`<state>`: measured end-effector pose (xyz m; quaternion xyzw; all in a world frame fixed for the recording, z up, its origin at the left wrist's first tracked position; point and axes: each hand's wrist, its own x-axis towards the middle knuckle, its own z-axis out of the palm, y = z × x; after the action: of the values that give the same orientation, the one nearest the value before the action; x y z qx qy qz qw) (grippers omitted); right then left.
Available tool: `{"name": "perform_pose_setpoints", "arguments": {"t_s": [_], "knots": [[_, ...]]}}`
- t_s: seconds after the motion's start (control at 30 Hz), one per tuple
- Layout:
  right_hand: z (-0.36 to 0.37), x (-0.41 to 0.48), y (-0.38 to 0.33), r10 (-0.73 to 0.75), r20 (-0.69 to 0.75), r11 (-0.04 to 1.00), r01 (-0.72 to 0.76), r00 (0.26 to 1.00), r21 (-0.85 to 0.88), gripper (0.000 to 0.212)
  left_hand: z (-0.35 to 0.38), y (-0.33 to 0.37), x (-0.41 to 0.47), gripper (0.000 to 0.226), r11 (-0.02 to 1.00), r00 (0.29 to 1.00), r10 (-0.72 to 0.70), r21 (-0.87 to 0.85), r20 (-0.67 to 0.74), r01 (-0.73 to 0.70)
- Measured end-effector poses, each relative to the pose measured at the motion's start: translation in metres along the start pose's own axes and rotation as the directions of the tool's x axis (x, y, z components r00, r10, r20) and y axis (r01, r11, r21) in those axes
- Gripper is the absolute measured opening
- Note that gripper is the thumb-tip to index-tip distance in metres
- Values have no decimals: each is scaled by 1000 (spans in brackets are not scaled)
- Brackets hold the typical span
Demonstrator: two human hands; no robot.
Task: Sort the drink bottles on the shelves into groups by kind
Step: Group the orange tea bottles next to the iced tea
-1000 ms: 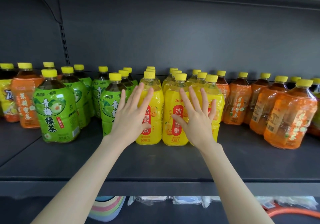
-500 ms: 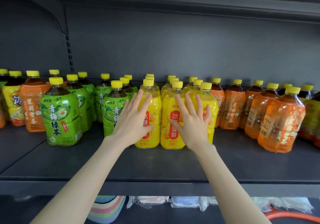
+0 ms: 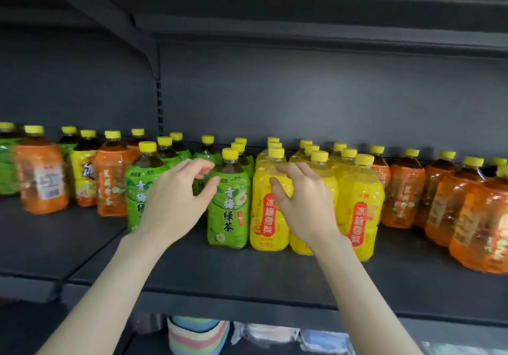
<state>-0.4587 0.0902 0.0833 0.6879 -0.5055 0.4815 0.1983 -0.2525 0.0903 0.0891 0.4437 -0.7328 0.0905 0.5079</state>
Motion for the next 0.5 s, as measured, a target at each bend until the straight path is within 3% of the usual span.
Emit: {"name": "perform_pose_setpoints", "arguments": {"t_s": [0.2, 0.5], "knots": [[50, -24, -100, -13, 26, 997, 11, 1000, 72, 26, -81, -78, -35, 22, 996, 1000, -11, 84, 25, 9], [157, -61, -239, 131, 159, 983, -149, 979, 110, 24, -168, -213, -84, 14, 984, 975, -117, 153, 188, 89]]}}
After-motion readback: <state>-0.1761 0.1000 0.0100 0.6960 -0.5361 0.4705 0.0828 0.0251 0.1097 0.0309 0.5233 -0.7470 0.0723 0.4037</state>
